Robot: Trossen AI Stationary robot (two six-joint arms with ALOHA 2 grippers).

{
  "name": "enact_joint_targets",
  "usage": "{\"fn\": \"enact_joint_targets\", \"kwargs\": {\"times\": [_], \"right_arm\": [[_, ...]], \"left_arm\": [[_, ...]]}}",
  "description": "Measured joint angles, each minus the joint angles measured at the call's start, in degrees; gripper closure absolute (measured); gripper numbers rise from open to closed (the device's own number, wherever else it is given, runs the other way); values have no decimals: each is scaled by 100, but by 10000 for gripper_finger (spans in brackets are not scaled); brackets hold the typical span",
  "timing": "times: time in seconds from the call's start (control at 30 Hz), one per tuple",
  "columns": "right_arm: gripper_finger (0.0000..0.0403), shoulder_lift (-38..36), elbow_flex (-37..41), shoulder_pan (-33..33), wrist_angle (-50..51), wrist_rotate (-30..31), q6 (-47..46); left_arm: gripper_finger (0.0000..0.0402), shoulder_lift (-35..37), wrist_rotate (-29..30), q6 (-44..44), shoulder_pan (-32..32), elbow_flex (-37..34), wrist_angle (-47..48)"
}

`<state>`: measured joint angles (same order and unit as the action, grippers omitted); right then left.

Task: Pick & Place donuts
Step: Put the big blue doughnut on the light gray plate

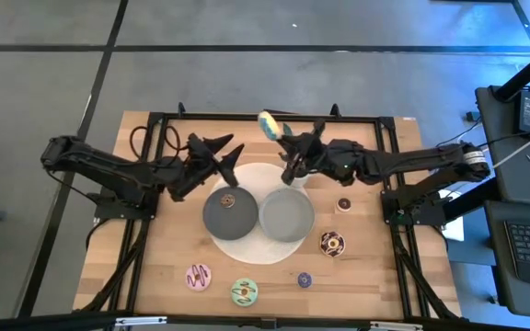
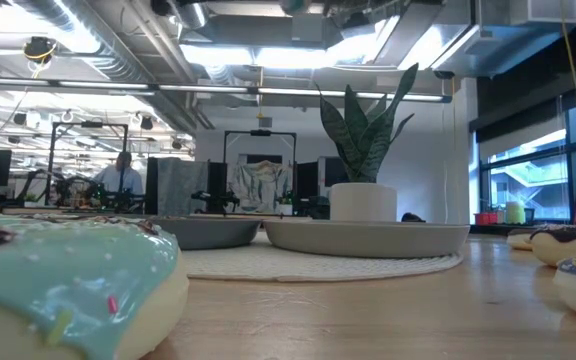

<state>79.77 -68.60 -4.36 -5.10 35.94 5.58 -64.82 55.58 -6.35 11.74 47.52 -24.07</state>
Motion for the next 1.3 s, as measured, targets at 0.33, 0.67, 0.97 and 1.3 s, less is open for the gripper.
{"fn": "enact_joint_targets", "kwargs": {"times": [0.33,0.67,0.97,1.3], "right_arm": [[375,-578,156,48,3250,-3037,-3187],[374,-571,2486,50,973,-3913,-4693],[374,-568,4263,50,-1373,-3395,-6394],[374,-568,4540,48,-1797,-2991,-6725]], "left_arm": [[155,789,-15,-1273,333,1,2027],[154,805,-292,-1567,316,-1,2358],[153,806,-318,-1567,316,-1,2386],[153,804,-318,-1567,316,-1,2389]]}}
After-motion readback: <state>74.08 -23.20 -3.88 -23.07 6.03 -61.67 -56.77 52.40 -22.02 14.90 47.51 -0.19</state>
